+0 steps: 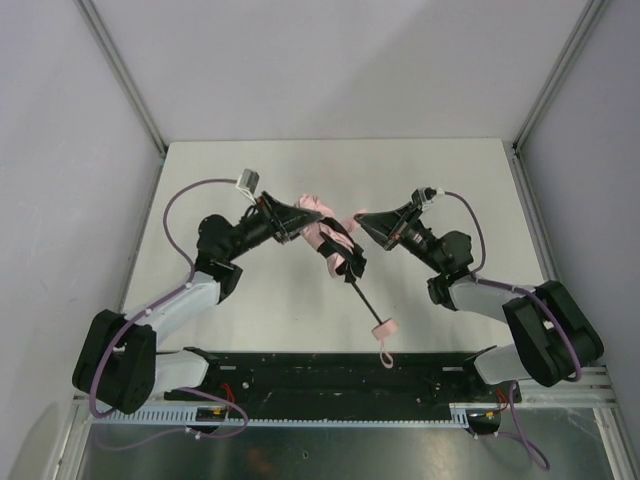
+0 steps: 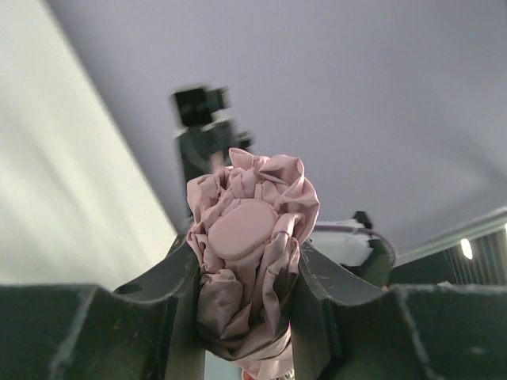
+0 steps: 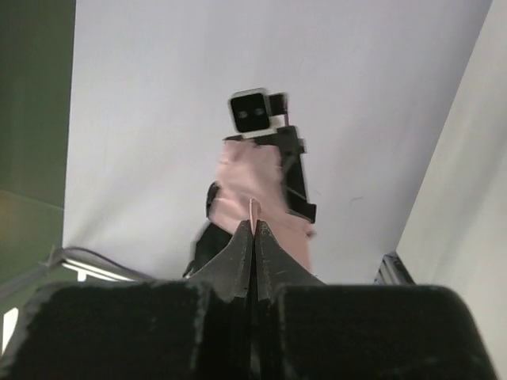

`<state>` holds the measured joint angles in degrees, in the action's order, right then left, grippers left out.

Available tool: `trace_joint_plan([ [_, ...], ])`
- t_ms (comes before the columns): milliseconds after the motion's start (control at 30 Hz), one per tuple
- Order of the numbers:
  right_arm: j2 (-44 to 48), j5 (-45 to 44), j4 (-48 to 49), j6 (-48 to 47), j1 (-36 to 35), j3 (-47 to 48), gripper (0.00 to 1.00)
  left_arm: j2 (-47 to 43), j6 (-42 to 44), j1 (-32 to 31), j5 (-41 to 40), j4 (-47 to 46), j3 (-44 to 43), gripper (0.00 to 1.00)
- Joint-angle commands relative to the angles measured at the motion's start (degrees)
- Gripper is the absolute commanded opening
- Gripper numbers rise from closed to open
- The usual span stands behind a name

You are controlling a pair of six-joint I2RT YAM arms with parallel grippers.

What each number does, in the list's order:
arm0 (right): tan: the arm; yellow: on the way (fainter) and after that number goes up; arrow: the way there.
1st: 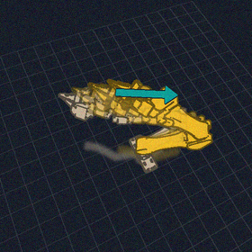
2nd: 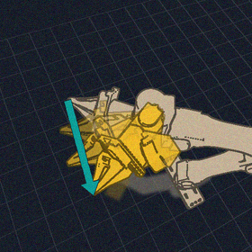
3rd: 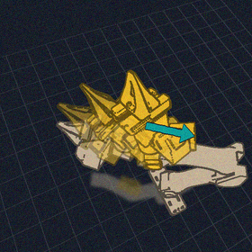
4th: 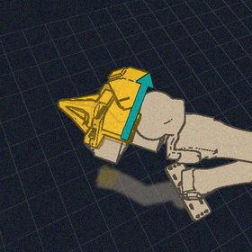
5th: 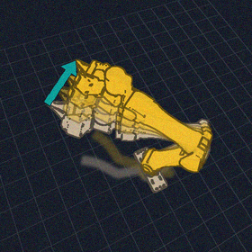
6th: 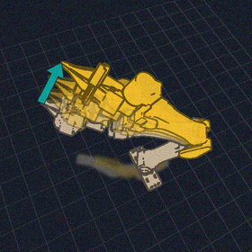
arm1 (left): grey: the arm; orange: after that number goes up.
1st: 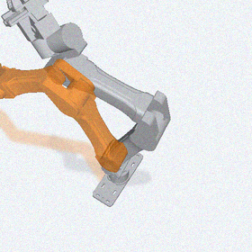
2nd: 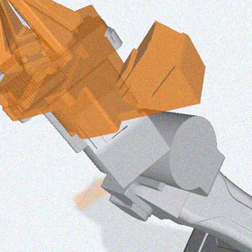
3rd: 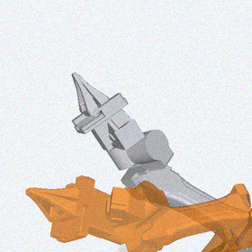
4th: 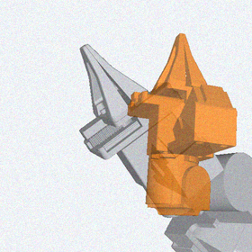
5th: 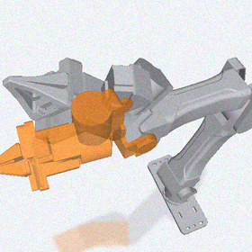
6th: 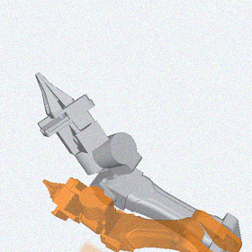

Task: Put away the umbrella

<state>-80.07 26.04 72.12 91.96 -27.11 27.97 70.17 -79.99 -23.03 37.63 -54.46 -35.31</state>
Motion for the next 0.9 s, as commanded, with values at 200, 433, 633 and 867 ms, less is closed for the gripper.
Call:
trace_joint_plan([
  [200,2.5,6.7,10.5,-5.7,1.9,1.4,0.00,-4.2,16.2,-0.3,-0.8,20.7,1.9,0.00],
  [433,5.4,8.3,7.9,-6.0,-3.9,4.8,0.00,-5.7,25.0,-1.4,-8.7,33.9,0.4,0.00],
  [633,6.7,9.4,-0.2,-10.5,-8.8,7.7,0.00,-6.8,26.4,-3.1,-17.7,44.0,-3.4,0.00],
  [867,7.8,9.9,-16.7,-23.9,-14.0,14.1,0.00,-6.7,27.5,-6.1,-24.7,55.7,-9.5,0.00],
])
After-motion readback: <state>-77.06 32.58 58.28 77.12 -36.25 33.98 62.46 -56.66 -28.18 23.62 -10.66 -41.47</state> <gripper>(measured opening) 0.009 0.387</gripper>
